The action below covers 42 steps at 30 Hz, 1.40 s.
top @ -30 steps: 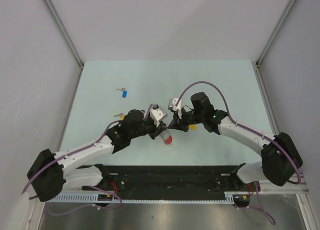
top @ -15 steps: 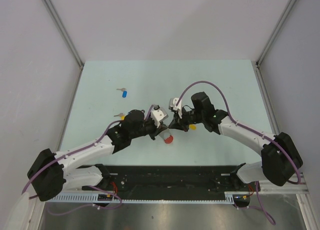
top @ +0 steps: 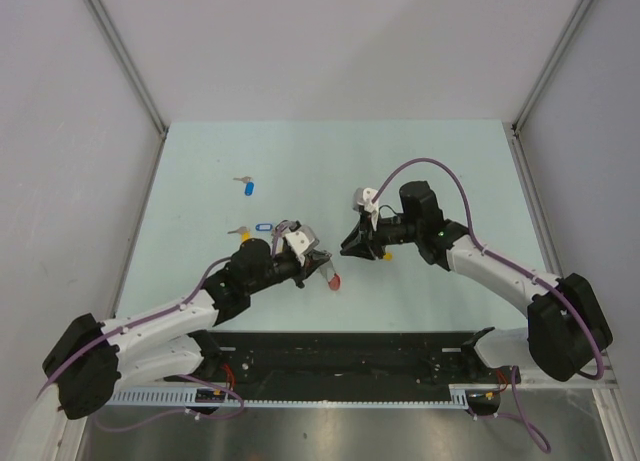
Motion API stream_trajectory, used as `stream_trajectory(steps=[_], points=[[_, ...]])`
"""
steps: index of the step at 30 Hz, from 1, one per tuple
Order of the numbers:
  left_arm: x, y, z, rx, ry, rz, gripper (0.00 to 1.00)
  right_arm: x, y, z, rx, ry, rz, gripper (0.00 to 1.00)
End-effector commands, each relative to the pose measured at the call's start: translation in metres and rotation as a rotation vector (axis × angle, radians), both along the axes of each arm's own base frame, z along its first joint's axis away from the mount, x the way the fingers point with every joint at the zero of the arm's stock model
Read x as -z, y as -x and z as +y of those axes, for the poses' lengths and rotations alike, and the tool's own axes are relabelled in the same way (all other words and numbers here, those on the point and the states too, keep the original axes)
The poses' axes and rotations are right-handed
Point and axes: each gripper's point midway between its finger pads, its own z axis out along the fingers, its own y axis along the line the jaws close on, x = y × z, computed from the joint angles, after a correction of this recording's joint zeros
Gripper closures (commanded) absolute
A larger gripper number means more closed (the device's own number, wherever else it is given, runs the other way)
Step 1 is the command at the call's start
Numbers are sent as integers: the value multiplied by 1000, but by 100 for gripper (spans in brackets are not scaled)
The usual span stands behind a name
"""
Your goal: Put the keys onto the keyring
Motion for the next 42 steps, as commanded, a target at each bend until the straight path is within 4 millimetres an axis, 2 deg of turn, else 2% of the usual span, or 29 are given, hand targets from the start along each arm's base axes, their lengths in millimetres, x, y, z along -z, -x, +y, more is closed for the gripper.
stream_trajectory(steps=[1,6,9,12,24,33,42], points=[[-33,-5,-3,-27,139,-69,100,-12,6,5,-54,-56,-28,72],[-33,-4,-4,-24,164,-62,99,-13,4,6,-46,-63,-27,70],[-36,-3,-4,-22,187,-71,100,-11,3,6,-36,-61,-26,64],[-38,-2,-3,-24,208,-74,100,-10,4,8,-45,-66,-18,63],[-40,-1,-5,-24,251,-64,100,-10,2,27,13,-105,-48,66],[-39,-2,-3,-39,255,-61,99,-15,-13,23,134,-141,-78,73],[-36,-8,0,-80,253,-50,100,-35,-11,15,184,-213,-101,74]])
